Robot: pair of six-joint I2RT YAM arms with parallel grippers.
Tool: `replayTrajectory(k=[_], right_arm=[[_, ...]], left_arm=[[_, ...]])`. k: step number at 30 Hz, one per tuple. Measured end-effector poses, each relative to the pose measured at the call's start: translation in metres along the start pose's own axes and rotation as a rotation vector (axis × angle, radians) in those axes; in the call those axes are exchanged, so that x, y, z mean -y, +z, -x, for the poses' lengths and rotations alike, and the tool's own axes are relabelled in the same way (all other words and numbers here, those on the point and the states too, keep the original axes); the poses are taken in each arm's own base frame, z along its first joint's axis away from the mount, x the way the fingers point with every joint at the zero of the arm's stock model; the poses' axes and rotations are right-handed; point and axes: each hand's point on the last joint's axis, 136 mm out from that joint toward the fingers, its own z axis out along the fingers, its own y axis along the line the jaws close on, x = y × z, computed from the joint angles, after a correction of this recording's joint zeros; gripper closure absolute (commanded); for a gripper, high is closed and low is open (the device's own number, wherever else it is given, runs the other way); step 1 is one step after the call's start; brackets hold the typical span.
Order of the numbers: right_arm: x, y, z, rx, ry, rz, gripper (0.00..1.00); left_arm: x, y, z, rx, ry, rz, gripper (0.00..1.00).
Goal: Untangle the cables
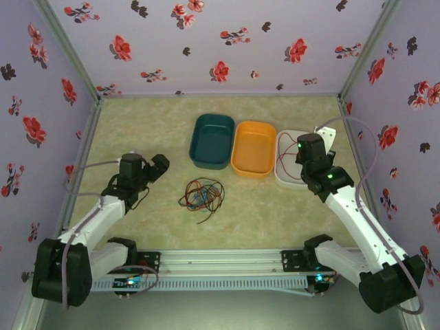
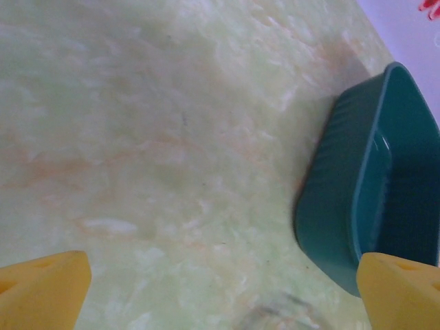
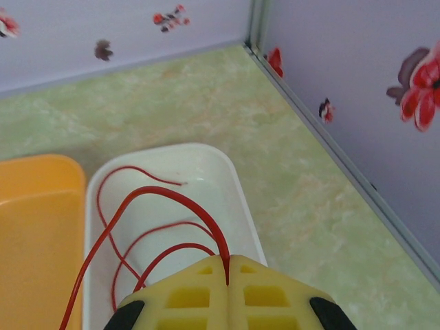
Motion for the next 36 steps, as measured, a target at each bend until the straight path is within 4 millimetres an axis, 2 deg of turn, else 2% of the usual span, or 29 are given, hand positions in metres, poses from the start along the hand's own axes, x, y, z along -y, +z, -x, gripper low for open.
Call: replayTrajectory(k=[5, 10, 22, 25, 28, 31, 36], right_arm=[[0.008, 0.017, -0.018, -0.045, 0.037, -0.026, 1.00], [0.012, 0.031, -0.032, -0.088, 0.070, -0.042, 1.00], [0.002, 0.074, -0.058, -0.186, 0.084, -0.053, 0.99], [-0.002, 0.086, -0.066, -0.214, 0.083, -0.051, 0.92], [-0.005, 0.096, -0.076, -0.247, 0.091, -0.050, 0.89], [-0.006, 0.104, -0.086, -0.284, 0.099, -0.049, 0.78], [-0.007, 0.110, -0.095, -0.319, 0.118, -0.046, 0.71]], left_arm=[[0.013, 0.009, -0.006, -0.013, 0.028, -0.034, 0.00], [0.016, 0.014, -0.010, -0.023, 0.036, -0.043, 0.00], [0.018, 0.014, -0.009, -0.021, 0.042, -0.050, 0.00], [0.018, 0.014, -0.009, -0.021, 0.042, -0.050, 0.00], [0.018, 0.014, -0.009, -0.020, 0.042, -0.051, 0.00], [0.019, 0.014, -0.009, -0.017, 0.042, -0.053, 0.00], [0.020, 0.014, -0.007, -0.010, 0.042, -0.058, 0.00]])
